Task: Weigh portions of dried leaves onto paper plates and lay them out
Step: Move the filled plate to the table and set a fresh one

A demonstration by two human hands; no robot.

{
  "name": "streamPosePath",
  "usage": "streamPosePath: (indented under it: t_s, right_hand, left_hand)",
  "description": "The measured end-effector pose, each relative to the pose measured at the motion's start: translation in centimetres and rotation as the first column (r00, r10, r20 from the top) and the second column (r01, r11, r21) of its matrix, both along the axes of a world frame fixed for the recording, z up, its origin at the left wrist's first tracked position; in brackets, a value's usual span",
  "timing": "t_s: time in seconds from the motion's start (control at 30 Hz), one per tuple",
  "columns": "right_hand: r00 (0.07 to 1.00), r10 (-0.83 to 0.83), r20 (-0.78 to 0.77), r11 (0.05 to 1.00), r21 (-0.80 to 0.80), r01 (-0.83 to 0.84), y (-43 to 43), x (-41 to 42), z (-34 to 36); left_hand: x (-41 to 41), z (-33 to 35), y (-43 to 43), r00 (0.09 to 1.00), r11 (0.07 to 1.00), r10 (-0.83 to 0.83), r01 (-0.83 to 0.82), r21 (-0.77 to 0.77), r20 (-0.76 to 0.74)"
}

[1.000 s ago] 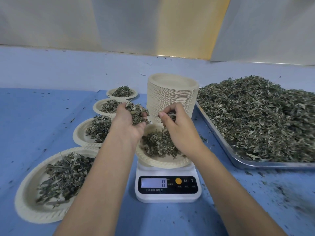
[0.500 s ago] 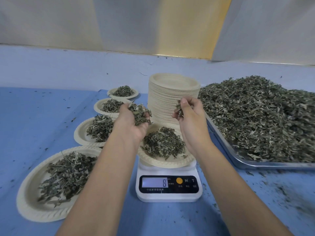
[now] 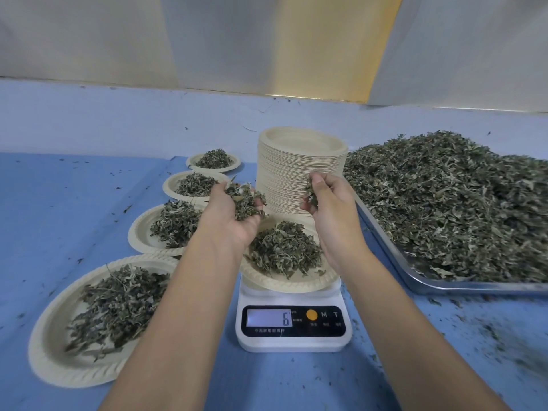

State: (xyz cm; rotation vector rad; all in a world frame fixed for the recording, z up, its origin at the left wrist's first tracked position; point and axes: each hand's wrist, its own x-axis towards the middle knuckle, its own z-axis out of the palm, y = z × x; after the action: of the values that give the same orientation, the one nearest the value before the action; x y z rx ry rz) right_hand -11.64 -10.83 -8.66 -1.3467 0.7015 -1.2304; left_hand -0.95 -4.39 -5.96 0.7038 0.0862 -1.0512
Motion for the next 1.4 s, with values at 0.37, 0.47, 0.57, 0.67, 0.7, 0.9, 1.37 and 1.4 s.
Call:
streamPosePath:
  t_s: [0.37,0.47,0.57,0.67,0.7,0.9,1.37,1.4]
  right_hand:
    - [0.985,-0.014,-0.169,0.983,-0.181,-0.017,0.4,-0.2,-0.5]
    - [0.968,-0.006,-0.249,0.980,-0.196,-0.045,0.2,-0.2,-0.8]
    - [0.939,0.021,-0.342,0.965,-0.237,-0.108,0.2,-0.2,-0.9]
    - [0.922,0.094,-0.377,0.958,-0.218,-0.186,0.5,-0.3,-0.8]
    - [0.925,0.105,-0.366,0.961,-0.204,-0.189,0.6,-0.3,-0.7]
    - [0.957,0.071,-0.282,0.975,-0.182,-0.126,0.4,-0.6,-0.6]
    - [0.979,0.104,-0.176,0.935,-0.318,-0.156,1.6,-0.7,0.4]
    - [0.980,0.092,-0.177,0.928,-0.342,-0.149,1.8,-0.8,0.7]
  left_hand:
    - [0.1,-0.1,0.0,1.000,1.000,0.004,-0.004,0.001,-0.022]
    - [0.1,-0.2,0.1,0.999,1.000,0.014,-0.013,0.010,-0.030]
    - [0.1,-0.2,0.2,0.999,1.000,0.022,-0.021,0.017,-0.031]
    - [0.1,-0.2,0.2,0.999,0.999,0.028,-0.027,0.027,-0.031]
    - [0.1,-0.2,0.2,0.999,0.999,0.032,-0.031,0.033,-0.029]
    - [0.0,-0.1,0.3,0.999,0.999,0.042,-0.042,0.026,-0.021]
    - [-0.6,-0.6,-0.5,0.990,0.999,-0.014,0.009,0.032,0.138]
    - [-0.7,-0.7,-0.7,0.988,0.999,-0.015,0.009,0.041,0.153]
